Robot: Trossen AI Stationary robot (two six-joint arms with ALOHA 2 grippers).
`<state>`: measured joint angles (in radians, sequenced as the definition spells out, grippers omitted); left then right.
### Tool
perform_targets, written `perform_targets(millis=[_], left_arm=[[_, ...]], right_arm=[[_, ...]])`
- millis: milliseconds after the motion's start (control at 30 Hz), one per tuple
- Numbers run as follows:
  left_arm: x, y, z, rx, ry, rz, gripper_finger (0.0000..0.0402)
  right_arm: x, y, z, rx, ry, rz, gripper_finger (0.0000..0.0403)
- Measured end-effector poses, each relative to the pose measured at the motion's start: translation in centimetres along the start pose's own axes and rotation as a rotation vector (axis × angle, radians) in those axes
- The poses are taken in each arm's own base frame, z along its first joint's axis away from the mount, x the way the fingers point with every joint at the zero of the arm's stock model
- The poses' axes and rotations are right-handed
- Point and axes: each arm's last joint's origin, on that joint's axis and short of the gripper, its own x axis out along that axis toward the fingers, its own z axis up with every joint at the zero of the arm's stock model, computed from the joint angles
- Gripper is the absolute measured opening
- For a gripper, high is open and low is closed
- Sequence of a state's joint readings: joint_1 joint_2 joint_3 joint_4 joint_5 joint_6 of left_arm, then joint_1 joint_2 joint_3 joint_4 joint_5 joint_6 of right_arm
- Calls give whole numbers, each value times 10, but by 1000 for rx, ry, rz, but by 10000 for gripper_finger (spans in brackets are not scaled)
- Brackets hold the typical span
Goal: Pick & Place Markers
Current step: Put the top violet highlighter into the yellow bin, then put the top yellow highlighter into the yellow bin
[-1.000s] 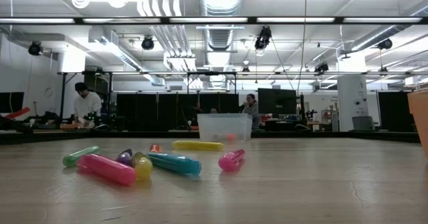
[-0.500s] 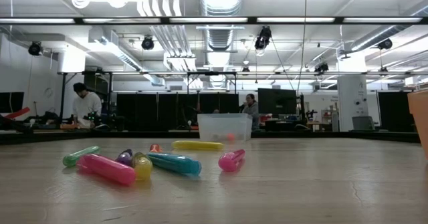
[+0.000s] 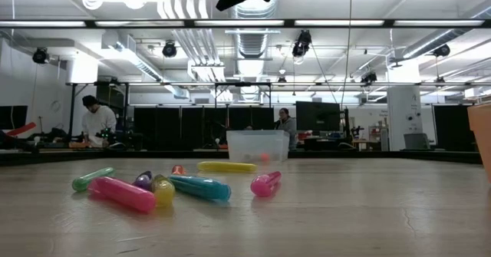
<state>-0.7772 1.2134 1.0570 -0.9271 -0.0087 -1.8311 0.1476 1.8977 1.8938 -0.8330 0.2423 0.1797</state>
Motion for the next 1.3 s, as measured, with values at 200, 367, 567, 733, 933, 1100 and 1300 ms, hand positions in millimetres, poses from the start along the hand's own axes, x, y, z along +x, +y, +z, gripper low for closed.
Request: perform_targets(millis=[200,367,567,733,933,1100,1300], left_arm=[[38,12,-8,-26,87,176,43],[63,15,-9,-19,99,147,43],[84,28,-6,-48,123,171,43],[90,37,-4,-85,111,183,52],[91,37,-4,-63,130,169,110],[89,37,-5,-81,172,181,144],[69,30,-6,-63,172,81,147]], right_arm=[[2,-6,1,11,1,-9,185],[2,-7,1,13,1,-10,183],[2,-7,1,15,2,-8,184],[2,-7,1,35,2,-8,185],[2,-7,1,47,2,-8,185],[5,-6,-2,60,13,-7,185],[23,-4,-20,57,76,35,185]])
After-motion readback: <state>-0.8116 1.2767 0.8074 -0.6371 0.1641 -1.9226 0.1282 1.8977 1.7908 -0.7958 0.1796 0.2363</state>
